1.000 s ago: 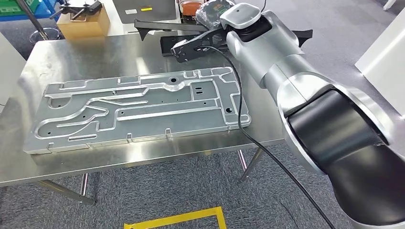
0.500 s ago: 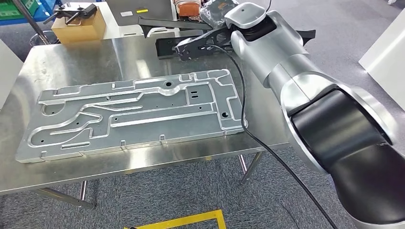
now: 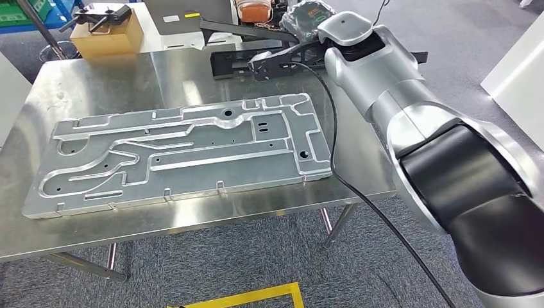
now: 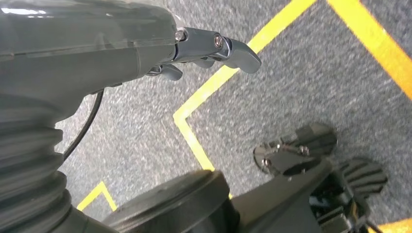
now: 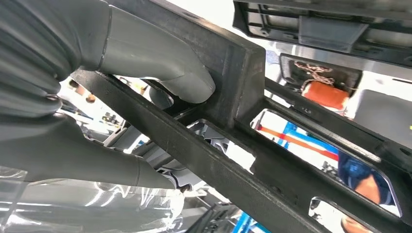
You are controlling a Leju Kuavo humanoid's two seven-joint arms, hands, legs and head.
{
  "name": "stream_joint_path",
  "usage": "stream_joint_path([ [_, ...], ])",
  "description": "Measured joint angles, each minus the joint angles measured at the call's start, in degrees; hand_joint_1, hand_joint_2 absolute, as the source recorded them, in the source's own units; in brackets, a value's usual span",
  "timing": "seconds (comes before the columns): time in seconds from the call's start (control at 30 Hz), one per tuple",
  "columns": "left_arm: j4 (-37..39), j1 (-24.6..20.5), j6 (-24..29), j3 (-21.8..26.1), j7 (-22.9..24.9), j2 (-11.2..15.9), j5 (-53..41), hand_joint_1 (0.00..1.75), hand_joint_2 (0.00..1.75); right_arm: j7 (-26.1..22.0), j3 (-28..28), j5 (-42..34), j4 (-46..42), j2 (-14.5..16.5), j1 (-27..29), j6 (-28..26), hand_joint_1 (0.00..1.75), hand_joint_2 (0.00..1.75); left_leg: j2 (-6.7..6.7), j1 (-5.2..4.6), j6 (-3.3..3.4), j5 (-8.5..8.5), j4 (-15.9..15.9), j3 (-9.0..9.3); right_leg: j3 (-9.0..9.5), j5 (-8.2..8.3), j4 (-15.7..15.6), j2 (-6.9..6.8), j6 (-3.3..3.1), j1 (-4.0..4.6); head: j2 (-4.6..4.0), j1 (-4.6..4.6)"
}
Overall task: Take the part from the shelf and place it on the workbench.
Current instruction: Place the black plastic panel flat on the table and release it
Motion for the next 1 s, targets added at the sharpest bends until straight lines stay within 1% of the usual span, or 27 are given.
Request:
stream_joint_path([
  [0.1, 0.0, 0.0, 1.3, -0.1, -0.2, 0.0, 0.5, 0.0, 1.75, 0.1, -0.1, 0.0, 0.0, -0.7, 0.0, 0.0, 1.75, 1.75, 0.0, -0.05, 0.02, -0.02, 0.0, -0.01, -0.02, -0.02, 0.0, 0.01, 0.02, -0.06, 0.0, 0.0],
  [0.2, 0.0, 0.1, 4.0, -0.8, -1.6, -0.1, -0.8, 0.0, 1.75, 0.3, -0.1, 0.0, 0.0, -1.5, 0.0, 0.0, 1.75, 1.75, 0.03, -0.11, 0.05, -0.04, 0.0, -0.02, -0.04, -0.03, 0.0, 0.01, 0.04, -0.1, 0.0, 0.0],
  [0.27, 0.0, 0.1, 5.5, -1.6, -3.3, -0.2, -1.5, 0.0, 1.75, 0.4, -0.1, 0.0, 0.0, -2.0, 0.0, 0.0, 1.75, 1.75, 0.03, -0.13, 0.08, -0.06, 0.0, -0.03, -0.03, -0.04, 0.0, -0.01, 0.06, -0.11, 0.0, 0.0],
  [0.37, 0.0, 0.1, 6.4, -2.2, -6.9, -0.3, -1.3, 0.0, 1.75, 0.3, -0.2, -0.1, 0.0, -2.5, 0.0, 0.0, 1.75, 1.75, 0.03, -0.14, 0.08, -0.06, 0.0, -0.03, -0.03, -0.05, 0.0, 0.0, 0.07, -0.13, 0.0, 0.0],
  [0.47, 0.0, 0.2, 5.6, -2.7, -8.7, -0.5, -0.1, 0.0, 1.75, 0.7, -0.4, -0.7, -0.1, -2.9, 0.7, -1.1, 1.75, 1.75, 0.04, -0.14, 0.08, -0.08, 0.0, -0.01, -0.01, -0.06, 0.0, 0.01, 0.08, -0.13, 0.0, 0.0],
  [0.57, 0.0, 0.2, 3.0, -2.9, -8.8, -0.5, 0.9, 0.0, 1.75, 2.4, -0.9, -1.3, -0.3, -3.0, 4.6, -5.2, 1.75, 1.75, 0.05, -0.14, 0.09, -0.14, 0.0, 0.14, 0.12, -0.09, 0.0, 0.03, 0.11, -0.12, 0.0, 0.0],
  [0.7, 0.0, 0.0, 2.0, -3.2, -7.3, -0.7, -0.2, 0.0, 1.75, 3.7, -1.0, 0.2, -0.3, -3.4, 10.9, -9.8, 1.75, 1.75, 0.06, -0.17, 0.1, -0.14, 0.0, 0.16, 0.13, -0.11, 0.0, 0.02, 0.14, -0.14, 0.0, 0.0],
  [0.9, 0.0, 0.0, 0.9, -4.0, -5.9, -0.8, -0.4, 0.0, 1.75, 5.1, -0.9, 3.0, -0.3, -4.8, 15.5, -12.9, 1.75, 1.75, 0.04, -0.17, 0.1, -0.15, 0.0, 0.12, 0.11, -0.12, 0.0, 0.0, 0.15, -0.15, 0.0, 0.0],
  [1.0, 0.0, -0.1, 0.8, -4.0, -5.9, -0.8, -0.2, 0.0, 1.75, 5.4, -0.9, 3.4, -0.3, -5.1, 17.0, -13.6, 1.75, 1.75, 0.11, -0.18, 0.15, -0.18, 0.0, 0.12, 0.09, -0.12, 0.0, 0.11, 0.15, -0.17, 0.0, 0.0],
])
